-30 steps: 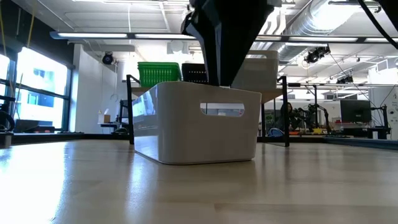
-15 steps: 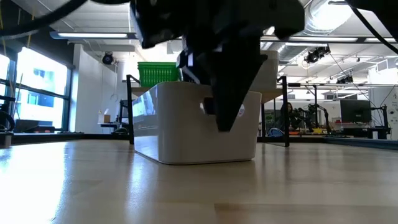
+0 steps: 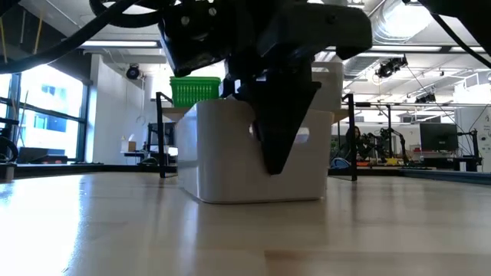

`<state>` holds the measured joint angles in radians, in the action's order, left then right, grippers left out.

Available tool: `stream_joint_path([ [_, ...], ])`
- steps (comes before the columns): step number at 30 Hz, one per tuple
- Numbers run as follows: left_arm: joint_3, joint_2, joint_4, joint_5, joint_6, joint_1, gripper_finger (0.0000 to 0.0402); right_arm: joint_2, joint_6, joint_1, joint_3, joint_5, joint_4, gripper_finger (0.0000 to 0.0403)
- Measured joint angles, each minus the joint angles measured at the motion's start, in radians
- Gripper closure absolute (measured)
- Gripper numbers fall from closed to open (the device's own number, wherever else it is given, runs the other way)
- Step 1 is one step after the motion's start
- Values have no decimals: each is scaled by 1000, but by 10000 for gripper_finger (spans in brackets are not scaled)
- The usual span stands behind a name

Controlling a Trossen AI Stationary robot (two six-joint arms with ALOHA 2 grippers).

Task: Stack baskets on shelf by color
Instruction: Stack the gray bin on top of the gray bins on the shelf

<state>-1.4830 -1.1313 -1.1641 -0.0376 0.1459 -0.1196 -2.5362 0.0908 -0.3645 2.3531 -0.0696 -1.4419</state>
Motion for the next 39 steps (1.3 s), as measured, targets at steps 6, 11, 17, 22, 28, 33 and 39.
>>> stream_joint_path([
  [6,0,0,0,0,0,0,296,22,41,-21,0,18,-26,400],
  [11,0,0,0,0,-5,0,296,62,97,-44,0,19,-25,402],
  [17,0,0,0,0,-18,0,296,127,193,-70,0,2,-28,402],
  [22,0,0,0,0,-18,0,296,189,271,-84,0,-36,-29,402],
  [28,0,0,0,-1,-18,0,296,266,332,-87,1,-81,-44,403],
  [33,0,0,0,-4,-18,0,296,328,339,-76,1,-128,-63,403],
  [39,0,0,0,-4,-18,0,296,407,333,-49,1,-178,-104,403],
])
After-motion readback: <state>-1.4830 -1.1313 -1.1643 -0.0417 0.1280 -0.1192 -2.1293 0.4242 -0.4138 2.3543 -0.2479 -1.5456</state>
